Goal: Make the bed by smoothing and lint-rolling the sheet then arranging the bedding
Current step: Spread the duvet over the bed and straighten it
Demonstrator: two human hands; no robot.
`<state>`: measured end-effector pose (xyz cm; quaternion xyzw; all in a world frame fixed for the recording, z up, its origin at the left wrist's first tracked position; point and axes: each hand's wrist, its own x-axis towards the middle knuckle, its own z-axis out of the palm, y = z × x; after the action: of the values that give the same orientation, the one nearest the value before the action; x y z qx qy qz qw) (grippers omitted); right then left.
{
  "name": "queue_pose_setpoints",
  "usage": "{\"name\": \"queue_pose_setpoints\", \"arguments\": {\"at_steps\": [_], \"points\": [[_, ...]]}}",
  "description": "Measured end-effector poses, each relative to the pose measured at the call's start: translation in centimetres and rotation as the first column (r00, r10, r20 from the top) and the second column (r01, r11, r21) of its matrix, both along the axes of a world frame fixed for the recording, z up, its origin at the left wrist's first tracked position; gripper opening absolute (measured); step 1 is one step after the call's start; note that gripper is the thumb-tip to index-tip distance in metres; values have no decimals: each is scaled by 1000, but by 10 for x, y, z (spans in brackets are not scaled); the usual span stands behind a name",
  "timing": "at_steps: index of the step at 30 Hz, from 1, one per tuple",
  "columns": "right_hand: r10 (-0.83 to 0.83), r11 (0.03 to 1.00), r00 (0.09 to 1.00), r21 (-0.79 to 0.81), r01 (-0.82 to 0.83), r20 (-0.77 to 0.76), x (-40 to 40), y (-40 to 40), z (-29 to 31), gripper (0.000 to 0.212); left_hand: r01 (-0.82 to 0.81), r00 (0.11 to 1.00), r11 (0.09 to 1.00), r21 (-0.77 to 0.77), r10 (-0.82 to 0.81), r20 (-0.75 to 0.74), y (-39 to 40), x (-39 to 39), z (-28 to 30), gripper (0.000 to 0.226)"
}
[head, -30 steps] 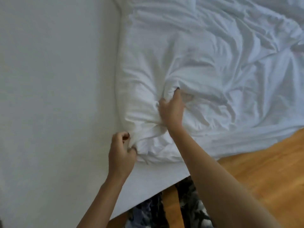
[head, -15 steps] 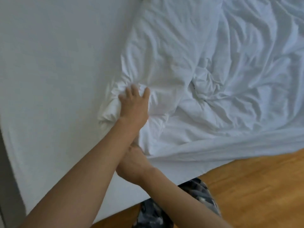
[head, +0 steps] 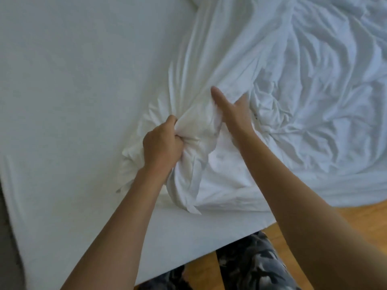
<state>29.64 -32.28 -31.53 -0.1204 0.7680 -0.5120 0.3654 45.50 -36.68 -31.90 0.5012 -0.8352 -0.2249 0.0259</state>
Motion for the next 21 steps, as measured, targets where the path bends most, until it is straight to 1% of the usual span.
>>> {"name": "queue_pose_setpoints", "arguments": {"at_steps": [1, 3, 4, 6, 8, 9, 10, 11, 12, 13, 14, 15, 16, 17, 18, 19, 20, 21], "points": [[7, 1000, 1000, -18, -7, -5, 8, -8, 3, 70, -20, 1000, 999, 28, 21, -10, -1, 9, 0, 23], [57, 997, 994, 61, -51, -95, 32, -23, 10, 73, -69, 996, 991, 113, 75, -53, -8, 34, 1, 20], [102, 990, 984, 108, -86, -145, 47, -29, 12, 71, -83, 991, 985, 150, 97, -88, -13, 48, 4, 17], [231, 969, 952, 139, -206, -201, 87, -47, 18, 62, -101, 978, 975, 197, 134, -161, -21, 92, 6, 14], [403, 911, 881, 202, -359, -249, 146, -73, 29, 56, -177, 934, 927, 331, 265, -240, -27, 154, 9, 6], [500, 862, 826, 236, -448, -260, 179, -87, 32, 56, -234, 888, 878, 417, 368, -275, -34, 193, 4, 5], [602, 796, 762, 251, -551, -238, 216, -101, 32, 59, -306, 835, 804, 510, 484, -262, -40, 231, -1, 12], [698, 716, 684, 245, -654, -213, 256, -113, 33, 64, -383, 781, 725, 572, 585, -219, -45, 268, -8, 18], [791, 612, 588, 235, -755, -170, 296, -119, 31, 69, -461, 744, 651, 603, 654, -138, -47, 303, -13, 23], [876, 481, 467, 248, -841, -117, 335, -121, 26, 72, -523, 717, 592, 613, 695, -59, -47, 335, -14, 23], [941, 337, 327, 288, -896, -86, 368, -119, 18, 74, -573, 679, 535, 621, 734, -7, -44, 363, -11, 19], [978, 209, 189, 351, -913, -91, 392, -111, 12, 73, -612, 645, 475, 633, 763, 51, -41, 391, -11, 18], [987, 145, 99, 410, -901, -130, 407, -99, 4, 70, -643, 628, 433, 632, 770, 110, -38, 416, -11, 20], [977, 164, 83, 441, -883, -198, 412, -85, -3, 65, -666, 633, 436, 605, 760, 148, -37, 437, -10, 24], [948, 253, 131, 435, -864, -291, 409, -69, -10, 60, -690, 633, 458, 560, 758, 160, -38, 451, -8, 25], [883, 388, 210, 400, -831, -419, 400, -49, -17, 55, -705, 633, 485, 518, 760, 149, -44, 460, -8, 27], [778, 528, 275, 351, -773, -565, 387, -28, -28, 51, -700, 646, 524, 485, 755, 117, -48, 461, -7, 30], [665, 634, 279, 325, -702, -693, 370, -5, -41, 50, -683, 676, 573, 453, 731, 95, -52, 456, -9, 35]]}}
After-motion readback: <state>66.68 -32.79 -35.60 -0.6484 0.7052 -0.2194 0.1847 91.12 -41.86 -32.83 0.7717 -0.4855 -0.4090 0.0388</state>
